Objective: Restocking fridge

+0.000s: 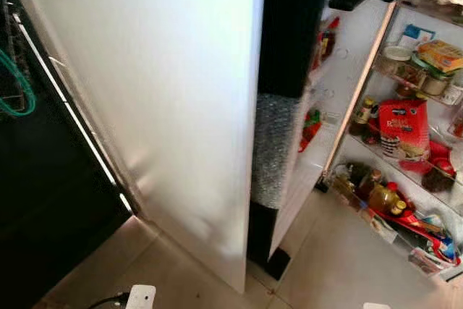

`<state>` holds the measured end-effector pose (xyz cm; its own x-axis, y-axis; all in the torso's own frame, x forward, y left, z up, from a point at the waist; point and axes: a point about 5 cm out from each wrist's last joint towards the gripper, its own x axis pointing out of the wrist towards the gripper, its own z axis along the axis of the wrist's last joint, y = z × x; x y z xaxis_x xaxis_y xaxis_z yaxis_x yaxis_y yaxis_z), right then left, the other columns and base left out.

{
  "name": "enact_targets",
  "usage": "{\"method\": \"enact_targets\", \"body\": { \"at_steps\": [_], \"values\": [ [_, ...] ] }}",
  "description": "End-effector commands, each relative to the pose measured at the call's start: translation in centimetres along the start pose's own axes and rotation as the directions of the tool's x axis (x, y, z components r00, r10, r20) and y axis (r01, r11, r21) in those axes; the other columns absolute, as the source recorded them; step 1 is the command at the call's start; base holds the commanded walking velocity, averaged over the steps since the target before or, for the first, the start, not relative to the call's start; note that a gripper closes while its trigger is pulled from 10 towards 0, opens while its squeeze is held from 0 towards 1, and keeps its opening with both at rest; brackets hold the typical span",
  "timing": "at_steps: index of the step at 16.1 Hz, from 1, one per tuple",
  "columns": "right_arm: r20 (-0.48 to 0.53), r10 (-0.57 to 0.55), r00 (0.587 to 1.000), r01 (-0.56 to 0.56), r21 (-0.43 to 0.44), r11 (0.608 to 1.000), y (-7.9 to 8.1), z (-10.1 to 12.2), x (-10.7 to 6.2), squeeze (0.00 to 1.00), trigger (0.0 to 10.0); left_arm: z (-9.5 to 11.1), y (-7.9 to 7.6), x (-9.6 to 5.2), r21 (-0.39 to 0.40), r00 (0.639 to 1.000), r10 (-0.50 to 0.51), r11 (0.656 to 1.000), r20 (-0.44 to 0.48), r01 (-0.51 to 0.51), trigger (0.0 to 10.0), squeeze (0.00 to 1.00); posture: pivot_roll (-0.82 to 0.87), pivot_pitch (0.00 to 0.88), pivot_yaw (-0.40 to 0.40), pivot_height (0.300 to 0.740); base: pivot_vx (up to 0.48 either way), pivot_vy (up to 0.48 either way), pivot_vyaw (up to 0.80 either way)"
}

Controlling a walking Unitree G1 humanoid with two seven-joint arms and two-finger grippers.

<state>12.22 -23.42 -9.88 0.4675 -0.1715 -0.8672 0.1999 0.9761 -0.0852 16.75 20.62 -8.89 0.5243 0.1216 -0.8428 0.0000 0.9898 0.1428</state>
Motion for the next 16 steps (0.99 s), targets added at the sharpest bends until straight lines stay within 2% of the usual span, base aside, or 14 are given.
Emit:
{"method": "enact_targets", "body": {
  "at_steps": [1,6,11,13,16],
  "values": [
    [-0.004,0.000,1.000,0.000,-0.010,1.000,-0.18,0.16,0.03,0.00,10.0,-0.40,-0.17,-0.04,0.020,1.000,-0.011,1.000,-0.022,0.011,10.0,0.00,0.03,0.000,0.025,0.740,0.000,-0.412,0.73],
    [0.002,0.002,1.000,-0.003,0.007,1.000,-0.18,0.31,0.05,0.00,10.0,-0.38,-0.29,-0.03,0.022,1.000,-0.016,1.000,-0.023,0.017,10.0,0.00,0.02,0.000,0.021,0.740,0.000,-0.414,0.72],
    [-0.006,-0.004,1.000,0.004,0.033,0.999,-0.12,0.31,0.08,0.00,10.0,-0.34,-0.30,-0.02,0.018,1.000,-0.016,1.000,-0.024,0.016,10.0,0.00,0.03,0.000,0.019,0.740,0.000,-0.413,0.00],
    [-0.013,0.017,1.000,-0.017,0.003,1.000,0.33,0.02,0.06,0.00,10.0,-0.38,-0.26,-0.02,0.022,1.000,-0.016,1.000,-0.027,0.016,10.0,0.00,0.03,0.000,0.022,0.740,0.000,-0.414,0.00],
    [-0.013,0.006,1.000,-0.005,0.034,0.999,0.28,-0.34,-0.02,0.00,10.0,-0.39,-0.24,-0.03,0.021,1.000,-0.015,1.000,-0.026,0.016,10.0,0.00,0.03,0.000,0.021,0.740,0.000,-0.414,0.69]
  ]
}}
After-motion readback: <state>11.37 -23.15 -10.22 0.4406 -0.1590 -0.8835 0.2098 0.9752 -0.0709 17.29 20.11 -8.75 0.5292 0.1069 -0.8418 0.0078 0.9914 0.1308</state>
